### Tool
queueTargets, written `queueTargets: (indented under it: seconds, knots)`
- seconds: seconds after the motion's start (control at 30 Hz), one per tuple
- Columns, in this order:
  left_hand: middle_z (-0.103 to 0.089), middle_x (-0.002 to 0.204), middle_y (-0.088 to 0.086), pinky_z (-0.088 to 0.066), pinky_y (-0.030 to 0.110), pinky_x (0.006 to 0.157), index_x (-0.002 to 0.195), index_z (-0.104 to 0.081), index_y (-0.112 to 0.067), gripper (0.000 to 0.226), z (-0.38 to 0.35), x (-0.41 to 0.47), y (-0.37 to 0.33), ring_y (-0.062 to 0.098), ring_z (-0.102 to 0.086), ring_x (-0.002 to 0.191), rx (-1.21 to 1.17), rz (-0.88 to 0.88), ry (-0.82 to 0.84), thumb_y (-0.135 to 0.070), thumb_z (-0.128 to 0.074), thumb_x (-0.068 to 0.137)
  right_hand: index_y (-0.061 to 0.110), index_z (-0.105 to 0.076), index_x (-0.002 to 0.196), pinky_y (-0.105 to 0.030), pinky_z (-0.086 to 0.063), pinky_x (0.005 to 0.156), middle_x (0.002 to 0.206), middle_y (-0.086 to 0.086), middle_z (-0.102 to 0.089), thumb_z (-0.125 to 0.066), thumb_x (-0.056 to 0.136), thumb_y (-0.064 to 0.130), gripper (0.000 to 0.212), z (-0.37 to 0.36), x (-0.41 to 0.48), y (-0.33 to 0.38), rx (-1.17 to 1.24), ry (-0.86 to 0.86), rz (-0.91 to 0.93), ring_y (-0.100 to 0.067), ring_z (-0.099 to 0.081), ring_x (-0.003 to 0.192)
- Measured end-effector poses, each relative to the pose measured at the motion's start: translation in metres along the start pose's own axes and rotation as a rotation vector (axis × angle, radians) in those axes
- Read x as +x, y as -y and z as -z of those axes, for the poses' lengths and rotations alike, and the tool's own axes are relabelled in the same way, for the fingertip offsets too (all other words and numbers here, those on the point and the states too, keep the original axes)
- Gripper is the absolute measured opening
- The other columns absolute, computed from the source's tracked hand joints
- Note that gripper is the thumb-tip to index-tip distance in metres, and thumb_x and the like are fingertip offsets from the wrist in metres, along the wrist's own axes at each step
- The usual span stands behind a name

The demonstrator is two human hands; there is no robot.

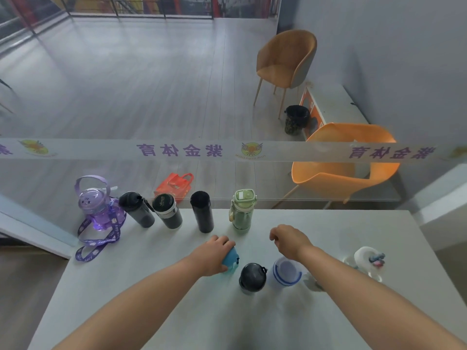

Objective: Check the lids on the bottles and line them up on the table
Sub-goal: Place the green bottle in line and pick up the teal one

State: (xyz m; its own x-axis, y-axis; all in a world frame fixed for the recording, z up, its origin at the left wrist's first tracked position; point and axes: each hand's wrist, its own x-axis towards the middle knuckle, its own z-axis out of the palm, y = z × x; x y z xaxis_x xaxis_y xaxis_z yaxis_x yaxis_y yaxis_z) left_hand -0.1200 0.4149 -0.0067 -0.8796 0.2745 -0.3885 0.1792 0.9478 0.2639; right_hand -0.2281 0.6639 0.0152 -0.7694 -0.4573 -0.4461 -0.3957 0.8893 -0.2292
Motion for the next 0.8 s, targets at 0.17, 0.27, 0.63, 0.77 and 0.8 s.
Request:
queueTargets:
  seconds: [0.17, 0.27, 0.63, 0.77, 0.8]
  knots:
    - [-0.044, 0.139, 0.003, -0.045, 0.043, 0.099, 0.143, -0.034, -0.022, 0.073, 0.009, 0.055, -0.027, 0.028, -0.044, 0.118, -0.006, 0.000, -0.062, -0.041, -0.072, 0.083, 0.017, -0.073, 0.083, -0.034, -0.053, 0.065, 0.089, -0.002, -0.072, -0.055, 0.093, 0.017, 0.021, 0.014, 0.006, -0.040, 0.071, 0.005, -0.032, -0.025, -0.066, 0.077]
    - [-0.042, 0.141, 0.004, -0.043, 0.044, 0.101, 0.145, -0.033, -0.021, 0.073, 0.015, 0.088, -0.050, 0.029, -0.044, 0.122, -0.024, -0.022, -0.059, -0.036, -0.071, 0.085, 0.022, -0.051, 0.055, -0.026, -0.035, 0.049, 0.062, 0.004, -0.055, -0.049, 0.086, 0.010, 0.033, 0.020, 0.007, -0.065, 0.106, 0.005, -0.047, -0.022, -0.050, 0.062]
    - [-0.043, 0.138, 0.008, -0.047, 0.048, 0.096, 0.141, -0.038, -0.016, 0.071, 0.035, 0.201, -0.098, 0.033, -0.046, 0.119, -0.061, -0.009, -0.099, -0.026, -0.073, 0.080, 0.013, -0.067, 0.128, -0.038, -0.057, 0.090, 0.121, -0.007, -0.072, -0.056, 0.098, 0.025, 0.035, 0.025, 0.042, -0.126, 0.450, -0.054, -0.102, -0.025, -0.069, 0.098]
    - [-0.044, 0.137, 0.007, -0.047, 0.046, 0.093, 0.138, -0.042, -0.016, 0.067, 0.042, 0.219, -0.099, 0.032, -0.046, 0.117, -0.083, 0.025, -0.103, -0.025, -0.073, 0.080, 0.016, -0.066, 0.129, -0.031, -0.059, 0.070, 0.117, -0.003, -0.072, -0.055, 0.098, 0.026, 0.035, 0.029, 0.060, -0.131, 0.580, -0.051, -0.146, -0.017, -0.065, 0.065]
    - [-0.043, 0.137, 0.007, -0.048, 0.046, 0.092, 0.137, -0.042, -0.016, 0.065, 0.043, 0.222, -0.099, 0.033, -0.046, 0.117, -0.089, 0.031, -0.103, -0.024, -0.073, 0.079, 0.017, -0.067, 0.127, -0.029, -0.057, 0.065, 0.113, -0.003, -0.072, -0.055, 0.098, 0.025, 0.033, 0.031, 0.063, -0.131, 0.596, -0.049, -0.148, -0.015, -0.062, 0.059]
